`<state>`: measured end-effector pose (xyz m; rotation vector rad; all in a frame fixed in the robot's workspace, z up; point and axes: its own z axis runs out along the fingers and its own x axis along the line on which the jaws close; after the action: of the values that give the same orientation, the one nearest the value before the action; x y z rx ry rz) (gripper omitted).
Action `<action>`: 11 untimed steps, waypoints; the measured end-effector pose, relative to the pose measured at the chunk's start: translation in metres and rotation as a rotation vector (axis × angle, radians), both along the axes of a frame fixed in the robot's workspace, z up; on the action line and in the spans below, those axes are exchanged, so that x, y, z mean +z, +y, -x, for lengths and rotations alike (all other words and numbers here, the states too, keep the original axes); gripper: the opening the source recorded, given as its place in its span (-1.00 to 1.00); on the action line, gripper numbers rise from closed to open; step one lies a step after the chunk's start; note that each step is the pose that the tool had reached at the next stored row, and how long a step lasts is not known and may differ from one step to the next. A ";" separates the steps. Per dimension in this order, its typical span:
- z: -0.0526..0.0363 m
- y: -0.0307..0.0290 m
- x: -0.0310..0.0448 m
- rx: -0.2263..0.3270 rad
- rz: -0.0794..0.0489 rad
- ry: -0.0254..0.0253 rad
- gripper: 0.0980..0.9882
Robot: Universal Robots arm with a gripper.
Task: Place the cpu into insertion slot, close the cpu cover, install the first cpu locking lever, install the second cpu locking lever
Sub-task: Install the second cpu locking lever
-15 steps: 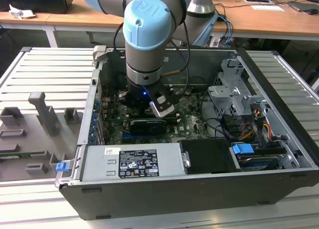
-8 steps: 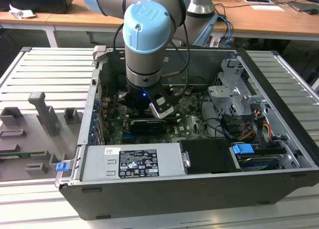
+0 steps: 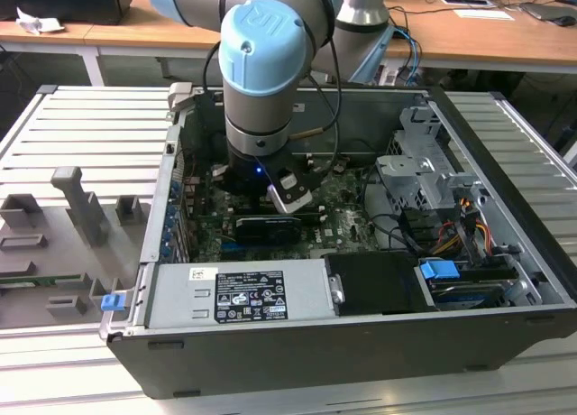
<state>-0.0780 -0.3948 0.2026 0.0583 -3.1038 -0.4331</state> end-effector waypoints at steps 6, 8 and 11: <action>0.0004 0.0001 0.0108 0.000 0.000 0.0001 -0.98; 0.0004 0.0001 0.0137 0.000 0.000 0.0001 -0.98; 0.0004 0.0001 0.0146 0.000 0.000 0.0001 -0.98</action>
<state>-0.0785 -0.3947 0.2172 0.0583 -3.1038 -0.4330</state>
